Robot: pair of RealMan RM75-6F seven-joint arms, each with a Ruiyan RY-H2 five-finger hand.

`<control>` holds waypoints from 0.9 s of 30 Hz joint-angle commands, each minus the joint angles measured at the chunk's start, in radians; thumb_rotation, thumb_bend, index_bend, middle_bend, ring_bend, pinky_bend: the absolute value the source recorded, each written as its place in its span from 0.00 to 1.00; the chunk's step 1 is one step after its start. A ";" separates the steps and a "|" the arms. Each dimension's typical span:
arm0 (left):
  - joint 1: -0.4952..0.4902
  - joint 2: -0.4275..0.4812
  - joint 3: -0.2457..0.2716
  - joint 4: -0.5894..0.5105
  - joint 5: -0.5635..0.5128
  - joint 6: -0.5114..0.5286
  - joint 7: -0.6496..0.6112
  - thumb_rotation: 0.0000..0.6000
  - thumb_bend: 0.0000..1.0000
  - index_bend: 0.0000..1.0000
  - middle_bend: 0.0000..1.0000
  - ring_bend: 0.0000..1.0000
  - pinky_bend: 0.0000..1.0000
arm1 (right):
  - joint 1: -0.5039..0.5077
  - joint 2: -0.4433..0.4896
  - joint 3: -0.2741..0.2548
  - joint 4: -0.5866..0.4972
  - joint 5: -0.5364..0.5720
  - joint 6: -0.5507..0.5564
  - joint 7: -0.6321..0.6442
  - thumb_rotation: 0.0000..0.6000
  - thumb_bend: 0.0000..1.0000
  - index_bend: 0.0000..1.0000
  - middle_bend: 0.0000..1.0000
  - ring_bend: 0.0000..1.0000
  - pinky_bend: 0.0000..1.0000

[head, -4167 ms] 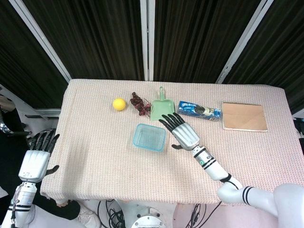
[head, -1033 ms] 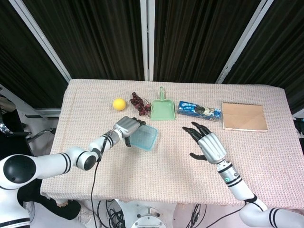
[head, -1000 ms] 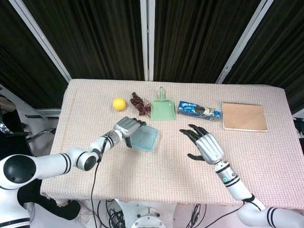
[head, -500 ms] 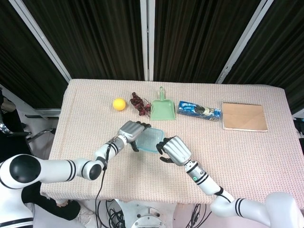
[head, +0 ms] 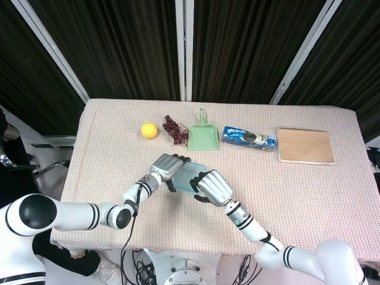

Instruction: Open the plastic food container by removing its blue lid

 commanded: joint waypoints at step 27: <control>0.033 -0.028 -0.011 0.031 0.042 0.006 0.043 1.00 0.04 0.22 0.26 0.18 0.42 | 0.012 0.022 0.007 -0.025 0.036 -0.003 -0.009 1.00 0.00 0.71 0.74 0.68 0.88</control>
